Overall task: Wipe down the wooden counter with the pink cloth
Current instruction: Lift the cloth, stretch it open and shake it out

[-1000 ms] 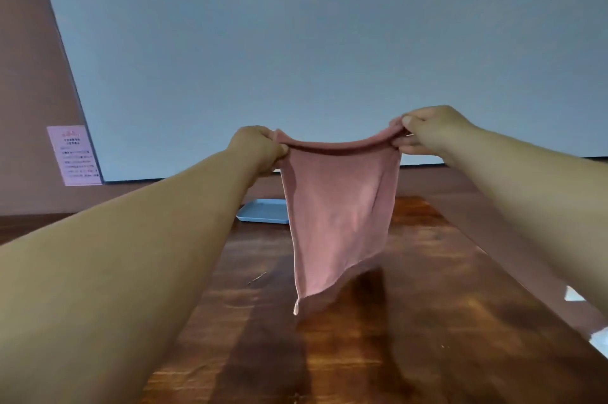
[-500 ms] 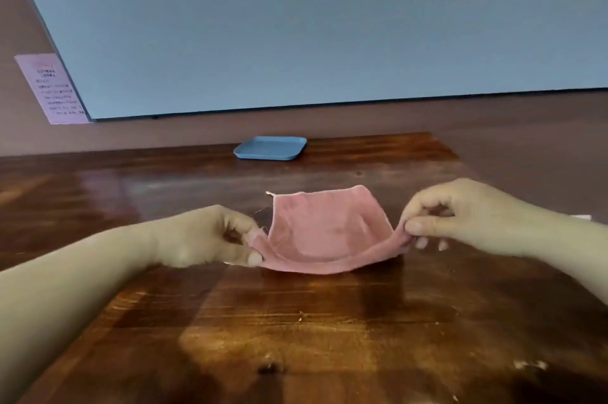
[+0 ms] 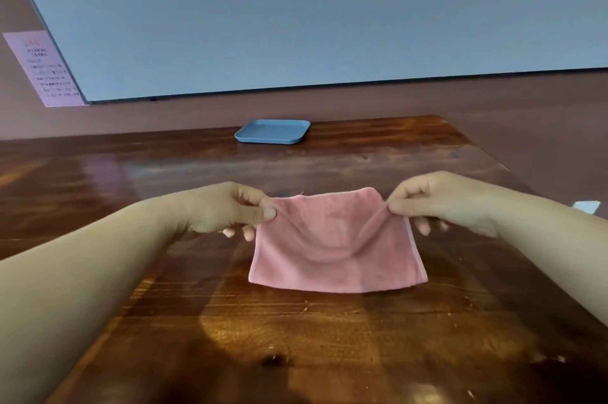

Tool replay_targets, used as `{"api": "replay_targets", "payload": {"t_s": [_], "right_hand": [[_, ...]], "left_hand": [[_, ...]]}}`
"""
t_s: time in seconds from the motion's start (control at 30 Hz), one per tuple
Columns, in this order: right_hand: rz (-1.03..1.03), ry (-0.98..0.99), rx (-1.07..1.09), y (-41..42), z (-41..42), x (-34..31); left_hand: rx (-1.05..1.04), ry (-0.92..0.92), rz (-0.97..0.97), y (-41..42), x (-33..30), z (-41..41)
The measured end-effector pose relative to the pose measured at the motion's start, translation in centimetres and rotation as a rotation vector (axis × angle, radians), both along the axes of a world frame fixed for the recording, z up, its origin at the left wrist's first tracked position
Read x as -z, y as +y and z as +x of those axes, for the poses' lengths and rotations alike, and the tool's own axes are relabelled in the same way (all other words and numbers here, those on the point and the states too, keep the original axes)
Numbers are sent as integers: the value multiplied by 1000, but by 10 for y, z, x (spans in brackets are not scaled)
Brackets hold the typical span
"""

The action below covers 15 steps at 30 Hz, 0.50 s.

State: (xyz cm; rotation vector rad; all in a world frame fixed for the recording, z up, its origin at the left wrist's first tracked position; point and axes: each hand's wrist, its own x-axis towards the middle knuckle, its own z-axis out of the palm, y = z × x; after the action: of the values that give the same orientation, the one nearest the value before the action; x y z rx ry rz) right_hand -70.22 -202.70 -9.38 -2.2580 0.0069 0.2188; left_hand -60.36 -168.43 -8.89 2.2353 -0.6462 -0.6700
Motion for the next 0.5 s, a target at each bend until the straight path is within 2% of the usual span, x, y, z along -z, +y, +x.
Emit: {"api": "replay_targets", "payload": {"t_s": [0.07, 0.2, 0.5], "right_hand": [[-13, -63, 158, 1, 21, 8], [26, -82, 341, 3, 55, 22], [-165, -124, 344, -3, 88, 35]], "left_hand": [[-143, -70, -55, -9, 2, 12], [-347, -174, -20, -23, 14, 33], [-432, -333, 205, -30, 36, 66]]}}
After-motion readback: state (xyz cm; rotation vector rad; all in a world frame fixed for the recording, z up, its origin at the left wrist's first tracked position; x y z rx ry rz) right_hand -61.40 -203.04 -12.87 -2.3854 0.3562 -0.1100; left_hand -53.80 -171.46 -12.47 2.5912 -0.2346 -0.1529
